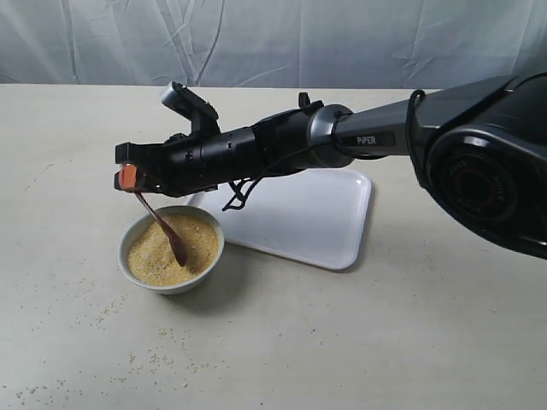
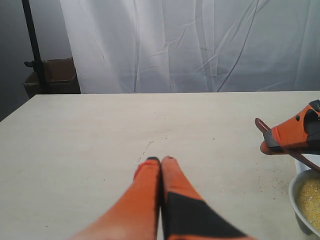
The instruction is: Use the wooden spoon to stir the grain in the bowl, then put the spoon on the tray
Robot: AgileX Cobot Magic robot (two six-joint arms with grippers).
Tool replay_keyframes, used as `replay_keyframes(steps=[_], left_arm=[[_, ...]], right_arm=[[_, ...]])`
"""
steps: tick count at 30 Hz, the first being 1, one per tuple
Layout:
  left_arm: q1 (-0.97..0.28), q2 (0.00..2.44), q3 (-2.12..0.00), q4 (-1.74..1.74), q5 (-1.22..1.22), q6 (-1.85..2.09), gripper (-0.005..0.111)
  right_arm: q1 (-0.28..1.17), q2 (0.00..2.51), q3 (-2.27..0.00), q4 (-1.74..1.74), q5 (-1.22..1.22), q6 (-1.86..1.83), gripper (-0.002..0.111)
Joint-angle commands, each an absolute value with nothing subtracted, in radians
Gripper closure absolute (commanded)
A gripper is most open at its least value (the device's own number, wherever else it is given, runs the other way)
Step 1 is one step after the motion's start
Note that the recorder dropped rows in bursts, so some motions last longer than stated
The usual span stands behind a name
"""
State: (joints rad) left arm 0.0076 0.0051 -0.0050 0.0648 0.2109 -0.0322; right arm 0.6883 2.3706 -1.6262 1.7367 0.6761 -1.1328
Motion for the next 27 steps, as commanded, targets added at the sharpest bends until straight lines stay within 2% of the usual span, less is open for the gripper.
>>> replay_keyframes(steps=[1,11,18,20,27], left_arm=[[0.008,0.0,0.0,0.067,0.207,-0.033,0.106],[0.008,0.0,0.0,0.067,0.207,-0.033,0.106],[0.008,0.0,0.0,0.067,0.207,-0.033,0.106],[0.008,0.0,0.0,0.067,0.207,-0.033,0.106],[0.008,0.0,0.0,0.067,0.207,-0.033,0.106]], right_arm=[[0.688,2.368,-1.631,1.744,0.647,-1.15,0.109],[0.688,2.368,-1.631,1.744,0.613,-1.15,0.107],[0.688,2.368,-1.631,1.732,0.617,-1.15,0.069],[0.688,2.368,-1.631,1.732,0.617,-1.15,0.064],[0.686,2.363,-1.631,1.695,0.568,-1.15,0.057]])
